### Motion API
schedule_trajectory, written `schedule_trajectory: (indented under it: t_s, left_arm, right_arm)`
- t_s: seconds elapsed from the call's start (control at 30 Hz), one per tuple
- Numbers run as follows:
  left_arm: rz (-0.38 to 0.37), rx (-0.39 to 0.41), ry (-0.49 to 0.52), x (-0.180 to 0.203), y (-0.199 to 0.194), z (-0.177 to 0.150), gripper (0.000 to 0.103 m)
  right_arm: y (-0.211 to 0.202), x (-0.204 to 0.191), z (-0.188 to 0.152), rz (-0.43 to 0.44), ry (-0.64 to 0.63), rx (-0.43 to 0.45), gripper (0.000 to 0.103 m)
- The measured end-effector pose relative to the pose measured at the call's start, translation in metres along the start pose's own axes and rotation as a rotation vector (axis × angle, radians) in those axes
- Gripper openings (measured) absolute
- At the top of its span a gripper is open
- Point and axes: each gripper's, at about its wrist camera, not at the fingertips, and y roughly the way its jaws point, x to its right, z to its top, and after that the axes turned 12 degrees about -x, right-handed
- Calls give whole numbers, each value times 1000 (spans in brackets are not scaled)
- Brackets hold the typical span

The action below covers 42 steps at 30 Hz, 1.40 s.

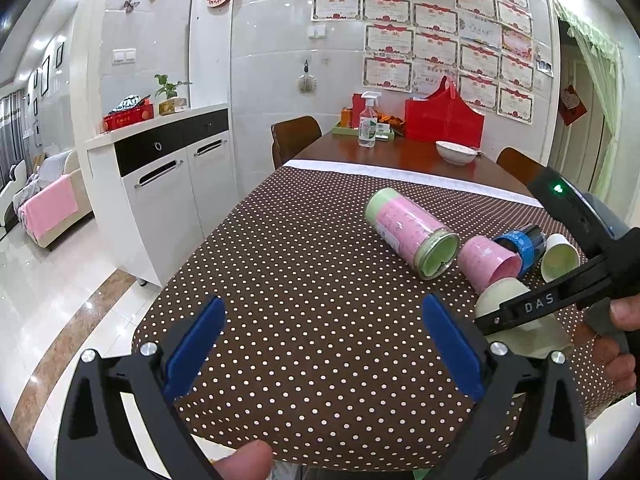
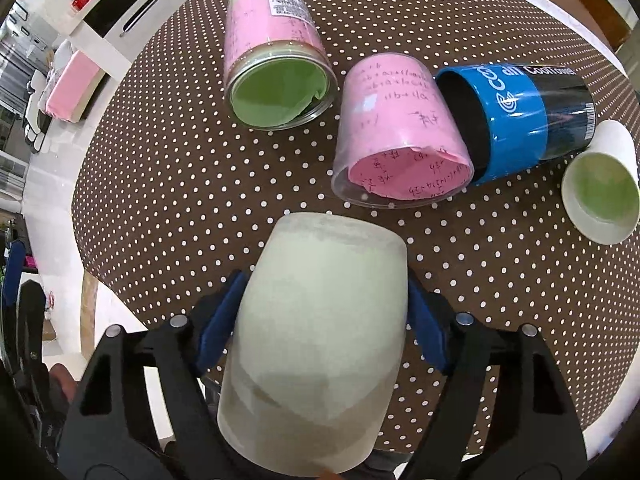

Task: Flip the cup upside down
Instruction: 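Lift the cup with the right tool, invert it, lower it rim-down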

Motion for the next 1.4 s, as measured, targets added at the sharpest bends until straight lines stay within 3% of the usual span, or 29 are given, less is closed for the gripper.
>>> schedule_trajectory:
  t_s: [0.27,0.37,0.47,0.57,0.6,0.8,0.9,1.03,1.13,1.33,1.4]
  left_arm:
    - [5,1,16,7,-2,1,97]
    - [7,3,24,10,-3,1,97]
    - [11,8,35,14,-5,2,97]
    - [12,19,41,19,-10,4,97]
    - [12,22,43,20,-11,4,97]
    - [20,31,71,30,-16,4,97]
    - [21,30,77,34,-16,4,97]
    - [24,27,86,37,-14,3,97]
    - [29,25,88,38,-12,2,97]
    - [27,23,90,38,-11,1,97]
    - [27,24,93,39,-11,0,97]
  right_arm:
    - [-21,23,-24,93,12,101,75]
    - [-39,30,-38,143,-1,203,75]
    - [-59,39,-60,154,4,366,75]
    - [-73,50,-85,90,30,557,75]
    - [-76,54,-97,38,46,656,75]
    - [-49,40,-121,-207,78,944,75]
    - [-34,34,-125,-298,101,994,75]
    - [-16,22,-124,-383,125,979,75]
    - [-1,15,-120,-412,135,959,75]
    - [13,-2,-138,-451,90,1003,76]
    - [15,-4,-144,-452,70,1007,82]
